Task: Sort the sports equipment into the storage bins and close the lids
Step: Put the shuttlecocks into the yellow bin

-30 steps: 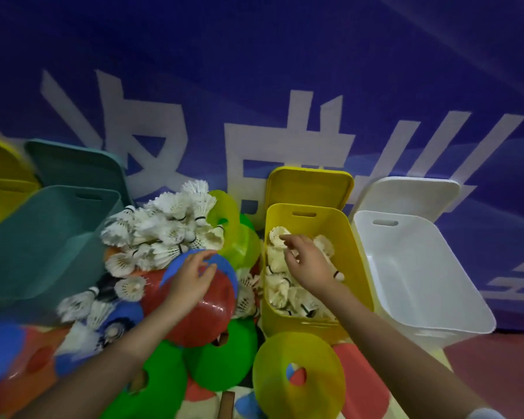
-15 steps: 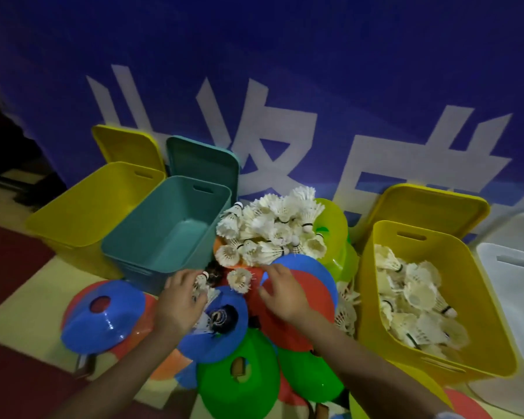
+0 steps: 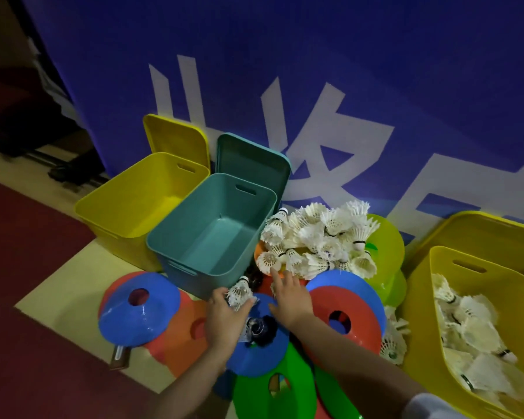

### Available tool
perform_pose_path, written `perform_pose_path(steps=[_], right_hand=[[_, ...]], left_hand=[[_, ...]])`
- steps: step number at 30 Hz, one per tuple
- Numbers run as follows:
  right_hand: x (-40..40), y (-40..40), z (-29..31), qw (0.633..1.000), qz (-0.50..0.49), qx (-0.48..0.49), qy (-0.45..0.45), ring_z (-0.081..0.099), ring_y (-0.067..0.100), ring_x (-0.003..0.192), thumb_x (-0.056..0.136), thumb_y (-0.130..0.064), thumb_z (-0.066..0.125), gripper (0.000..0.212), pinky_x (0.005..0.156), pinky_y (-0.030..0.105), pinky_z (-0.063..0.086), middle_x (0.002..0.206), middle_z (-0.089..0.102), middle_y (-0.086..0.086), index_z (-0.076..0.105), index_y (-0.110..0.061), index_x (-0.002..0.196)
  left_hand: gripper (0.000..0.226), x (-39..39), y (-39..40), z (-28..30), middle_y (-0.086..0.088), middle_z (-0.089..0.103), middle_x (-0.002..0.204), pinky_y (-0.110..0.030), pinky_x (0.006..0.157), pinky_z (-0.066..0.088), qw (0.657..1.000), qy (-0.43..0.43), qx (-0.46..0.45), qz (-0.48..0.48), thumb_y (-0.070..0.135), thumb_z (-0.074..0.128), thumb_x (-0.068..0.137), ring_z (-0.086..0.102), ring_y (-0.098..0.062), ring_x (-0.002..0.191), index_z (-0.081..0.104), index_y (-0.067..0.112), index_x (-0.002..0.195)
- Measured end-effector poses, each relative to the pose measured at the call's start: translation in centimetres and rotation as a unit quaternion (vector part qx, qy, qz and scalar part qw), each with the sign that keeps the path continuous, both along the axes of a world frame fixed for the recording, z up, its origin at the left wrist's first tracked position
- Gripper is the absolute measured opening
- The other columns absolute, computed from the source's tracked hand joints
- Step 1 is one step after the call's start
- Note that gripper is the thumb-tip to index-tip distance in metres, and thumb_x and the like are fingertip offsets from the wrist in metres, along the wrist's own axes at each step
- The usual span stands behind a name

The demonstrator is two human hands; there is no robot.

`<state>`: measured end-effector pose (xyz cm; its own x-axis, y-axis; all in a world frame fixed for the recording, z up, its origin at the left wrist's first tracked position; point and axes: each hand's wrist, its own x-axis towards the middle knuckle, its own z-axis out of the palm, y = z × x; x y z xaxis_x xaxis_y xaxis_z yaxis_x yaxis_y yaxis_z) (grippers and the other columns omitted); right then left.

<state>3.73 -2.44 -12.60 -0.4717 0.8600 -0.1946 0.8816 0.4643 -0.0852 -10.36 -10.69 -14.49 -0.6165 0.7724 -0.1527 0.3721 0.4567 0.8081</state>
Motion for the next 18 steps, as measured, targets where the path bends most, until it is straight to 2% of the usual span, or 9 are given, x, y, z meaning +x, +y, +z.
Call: perform_pose_path(steps=[4, 7, 10, 13, 15, 18], right_hand=[[-0.2, 0.2, -0.4, 1.000, -0.010, 0.002, 0.017, 0.032, 0.031, 0.134, 0.091, -0.034, 0.052, 0.075, 0.102, 0.040, 0.041, 0.151, 0.025, 0.013, 0.011, -0.017, 0.151], [0.5, 0.1, -0.8, 0.997, -0.019, 0.006, 0.072, 0.041, 0.026, 0.123, 0.092, -0.031, 0.047, 0.057, 0.088, 0.034, 0.047, 0.140, 0.039, 0.007, 0.028, -0.019, 0.144], [1.7, 0.1, -1.0, 0.991, -0.017, 0.012, 0.129, 0.046, 0.022, 0.115, 0.093, -0.034, 0.046, 0.045, 0.074, 0.032, 0.048, 0.127, 0.047, 0.003, 0.040, -0.021, 0.136], [2.9, 0.1, -0.7, 0.981, -0.036, 0.021, 0.191, 0.052, 0.021, 0.109, 0.093, -0.038, 0.048, 0.044, 0.067, 0.033, 0.051, 0.123, 0.050, 0.002, 0.045, -0.021, 0.134], [3.7, 0.1, -0.1, 0.973, -0.056, 0.025, 0.224, 0.055, 0.019, 0.105, 0.093, -0.039, 0.049, 0.045, 0.067, 0.032, 0.052, 0.124, 0.050, 0.000, 0.045, -0.022, 0.135], [5.3, 0.0, 0.7, 0.965, -0.077, 0.032, 0.250, 0.055, 0.018, 0.108, 0.093, -0.038, 0.051, 0.046, 0.072, 0.033, 0.051, 0.125, 0.051, 0.000, 0.046, -0.023, 0.135]], left_hand=[[0.071, 2.5, 1.6, 0.3, -0.009, 0.062, 0.105, -0.033, 0.070, 0.048, 0.994, -0.049, 0.012, 0.100, 0.054, 0.079, 0.065, 0.061, -0.030, 0.093, 0.048, 0.010, 0.112], [0.064, 3.3, 2.2, 0.4, -0.007, 0.064, 0.108, -0.035, 0.072, 0.050, 0.993, -0.044, 0.009, 0.112, 0.051, 0.075, 0.071, 0.062, -0.029, 0.095, 0.049, 0.012, 0.114], [0.048, 3.3, 2.2, 0.1, -0.003, 0.058, 0.123, -0.039, 0.075, 0.053, 0.998, 0.002, 0.025, 0.050, 0.035, 0.068, 0.081, 0.061, -0.026, 0.104, 0.050, 0.020, 0.124], [0.052, 3.1, 2.3, 0.1, 0.000, 0.045, 0.136, -0.036, 0.075, 0.052, 0.997, 0.070, 0.012, -0.039, 0.026, 0.057, 0.089, 0.055, -0.023, 0.113, 0.042, 0.026, 0.139], [0.051, 3.0, 2.8, 0.2, 0.000, 0.040, 0.141, -0.035, 0.080, 0.051, 0.986, 0.121, -0.003, -0.114, 0.030, 0.051, 0.091, 0.050, -0.020, 0.119, 0.041, 0.031, 0.140], [0.041, 3.4, 3.9, 0.6, -0.002, 0.031, 0.149, -0.034, 0.090, 0.047, 0.960, 0.192, -0.054, -0.195, 0.043, 0.048, 0.091, 0.039, -0.023, 0.130, 0.051, 0.035, 0.131]])
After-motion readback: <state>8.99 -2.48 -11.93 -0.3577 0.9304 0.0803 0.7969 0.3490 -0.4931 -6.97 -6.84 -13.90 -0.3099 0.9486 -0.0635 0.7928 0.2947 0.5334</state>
